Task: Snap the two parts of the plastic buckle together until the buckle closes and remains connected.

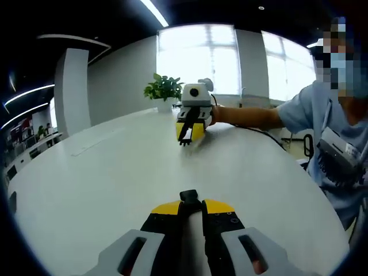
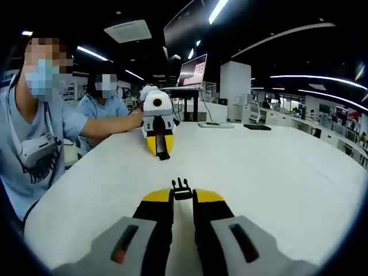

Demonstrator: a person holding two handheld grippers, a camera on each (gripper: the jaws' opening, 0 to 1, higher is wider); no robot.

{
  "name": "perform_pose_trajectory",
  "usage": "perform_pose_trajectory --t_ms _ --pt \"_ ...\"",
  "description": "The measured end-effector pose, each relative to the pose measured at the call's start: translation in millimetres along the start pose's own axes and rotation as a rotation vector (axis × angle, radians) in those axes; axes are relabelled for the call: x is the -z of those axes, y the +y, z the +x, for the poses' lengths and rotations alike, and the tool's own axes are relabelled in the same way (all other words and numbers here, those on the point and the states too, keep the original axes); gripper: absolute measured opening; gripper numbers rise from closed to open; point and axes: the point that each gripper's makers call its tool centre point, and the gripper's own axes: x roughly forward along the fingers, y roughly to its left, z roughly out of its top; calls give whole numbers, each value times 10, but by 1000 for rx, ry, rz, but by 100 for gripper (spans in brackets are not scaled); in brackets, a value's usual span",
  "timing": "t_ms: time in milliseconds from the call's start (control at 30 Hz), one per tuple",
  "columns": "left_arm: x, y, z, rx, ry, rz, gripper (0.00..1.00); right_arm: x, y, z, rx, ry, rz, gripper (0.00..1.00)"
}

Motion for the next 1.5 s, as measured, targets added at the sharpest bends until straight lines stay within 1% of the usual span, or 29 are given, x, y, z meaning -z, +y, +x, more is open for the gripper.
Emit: perform_pose_trajectory --t_ms 100,200,367,567,700,833,1267,1500 --pt "-3 -11 5 6 1 1 11 -4 -22 -54 9 -11 3 13" --pt "-4 -29 1 13 6 7 11 -1 19 -83 7 -16 5 13" --pt "-14 -64 25 32 -1 0 11 -30 47 -91 7 -30 9 13" --pt "-28 -129 78 58 -13 -10 11 -31 60 -63 4 -17 3 13" --pt "-32 -144 87 64 -19 -14 11 -67 162 11 -22 -21 -2 13" --pt "-32 -152 90 66 -21 -16 11 -66 263 84 -45 -10 -10 13" --pt "-30 -212 126 72 -24 -10 11 -54 291 111 -54 -3 -15 13" --pt "-29 -210 129 75 -24 -2 11 -46 311 138 -56 2 -17 13"
